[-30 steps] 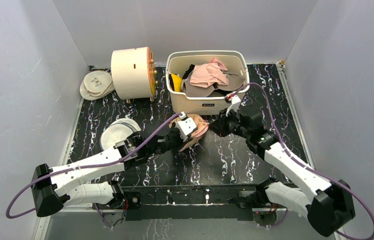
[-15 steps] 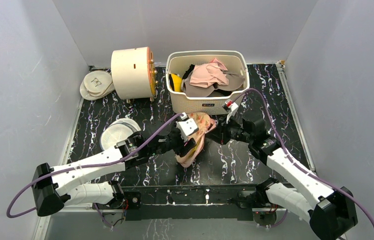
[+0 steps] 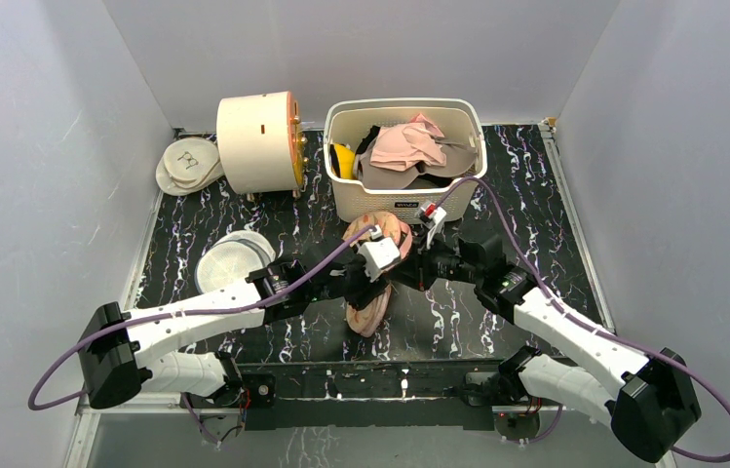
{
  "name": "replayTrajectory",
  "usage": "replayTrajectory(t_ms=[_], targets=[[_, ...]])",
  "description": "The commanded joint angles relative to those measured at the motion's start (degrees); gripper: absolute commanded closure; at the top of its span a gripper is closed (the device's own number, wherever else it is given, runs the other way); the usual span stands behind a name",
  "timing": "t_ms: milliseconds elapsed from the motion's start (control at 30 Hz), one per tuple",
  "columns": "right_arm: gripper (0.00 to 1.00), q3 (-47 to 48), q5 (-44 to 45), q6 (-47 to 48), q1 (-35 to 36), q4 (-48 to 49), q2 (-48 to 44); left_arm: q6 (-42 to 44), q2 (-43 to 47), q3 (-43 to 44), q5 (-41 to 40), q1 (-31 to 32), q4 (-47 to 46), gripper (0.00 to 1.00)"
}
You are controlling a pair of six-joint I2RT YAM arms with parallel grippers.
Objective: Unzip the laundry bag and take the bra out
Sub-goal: Unzip the laundry bag at the center of the board.
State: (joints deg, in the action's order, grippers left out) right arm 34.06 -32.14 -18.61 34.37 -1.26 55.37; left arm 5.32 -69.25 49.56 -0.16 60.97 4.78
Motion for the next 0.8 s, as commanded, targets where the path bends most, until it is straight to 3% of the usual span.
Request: replayTrajectory(t_ms=[0, 133, 300, 533, 767], targets=[[1.0, 1.9, 0.8, -0.5, 1.3, 5.1, 0.1, -0.3, 0.4, 2.7, -1.6, -0.1, 0.1, 0.62], [1.0, 1.9, 2.6, 0.0, 1.3, 4.5, -0.2, 0.0, -0.1, 3.2, -3.8, -0.1, 0.9, 0.87], [1.0, 1.9, 7.6, -0.3, 1.3, 1.7, 0.9, 0.9, 0.3, 3.3, -4.6, -0.1, 1.3, 1.0], [1.0, 2.8, 15.6, -0.8, 0.8, -2.0, 2.1, 1.5, 0.1, 3.7, -5.0, -0.1, 2.2, 1.0], [1.0, 5.3, 16.8, -0.9, -4.1, -6.2, 8.5, 1.6, 1.0, 3.4, -5.1, -0.1, 2.1, 1.0]])
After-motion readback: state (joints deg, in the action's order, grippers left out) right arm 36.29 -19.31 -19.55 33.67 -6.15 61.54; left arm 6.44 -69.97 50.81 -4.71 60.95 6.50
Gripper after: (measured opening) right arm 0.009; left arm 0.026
